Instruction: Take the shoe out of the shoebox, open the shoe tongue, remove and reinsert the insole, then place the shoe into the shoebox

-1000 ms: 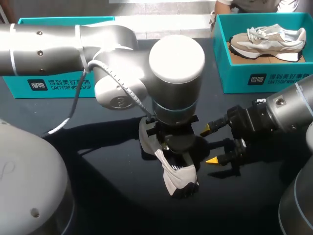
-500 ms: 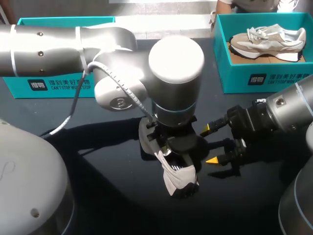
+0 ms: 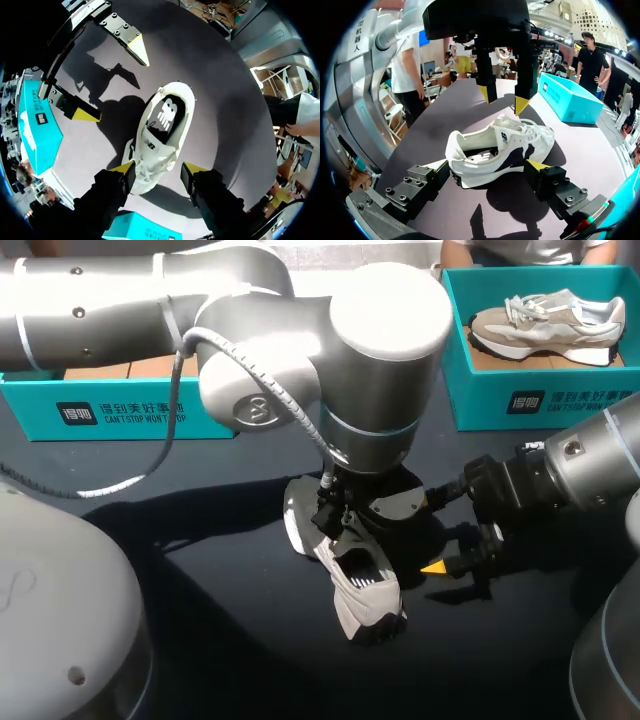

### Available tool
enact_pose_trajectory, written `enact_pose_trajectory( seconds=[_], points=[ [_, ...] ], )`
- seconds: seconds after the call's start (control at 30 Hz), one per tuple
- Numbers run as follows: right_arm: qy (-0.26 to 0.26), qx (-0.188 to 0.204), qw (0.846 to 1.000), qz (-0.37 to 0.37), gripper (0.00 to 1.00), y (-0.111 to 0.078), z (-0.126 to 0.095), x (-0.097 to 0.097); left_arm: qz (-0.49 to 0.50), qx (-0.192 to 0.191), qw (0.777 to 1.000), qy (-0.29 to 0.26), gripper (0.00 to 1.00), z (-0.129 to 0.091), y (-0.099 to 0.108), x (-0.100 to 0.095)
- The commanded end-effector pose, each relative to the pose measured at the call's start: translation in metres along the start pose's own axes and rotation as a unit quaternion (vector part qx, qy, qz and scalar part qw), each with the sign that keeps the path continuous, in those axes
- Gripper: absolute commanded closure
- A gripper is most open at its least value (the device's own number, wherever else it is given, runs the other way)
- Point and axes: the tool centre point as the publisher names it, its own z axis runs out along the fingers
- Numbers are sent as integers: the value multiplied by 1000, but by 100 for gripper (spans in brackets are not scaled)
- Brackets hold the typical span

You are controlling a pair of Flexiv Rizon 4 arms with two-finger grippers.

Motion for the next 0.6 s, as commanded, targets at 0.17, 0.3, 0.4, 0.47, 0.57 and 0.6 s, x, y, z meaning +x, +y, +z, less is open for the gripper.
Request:
enact_pose_trajectory(
  seconds=[0.17, 0.3, 0.4, 0.47, 0.57, 0.6],
  points=[
    [-1, 2, 1000, 1, 0, 1, 2, 0, -76, -12, 997, -2, 0, -8, -5, 8],
    [-1, 2, 1000, 1, 0, 1, 2, 0, -76, -12, 997, -2, 0, -8, -5, 8],
    [-1, 2, 1000, 1, 0, 1, 2, 0, -76, -12, 997, -2, 0, -8, -5, 8],
    [-1, 2, 1000, 1, 0, 1, 2, 0, -107, -11, 994, 14, 0, -5, -6, 9],
    [-1, 2, 1000, 1, 0, 1, 2, 0, -197, 9, 980, 8, 0, -7, -11, 16],
    [-1, 2, 1000, 1, 0, 1, 2, 0, -216, -6, 976, 11, 0, -7, -12, 18]
  ],
)
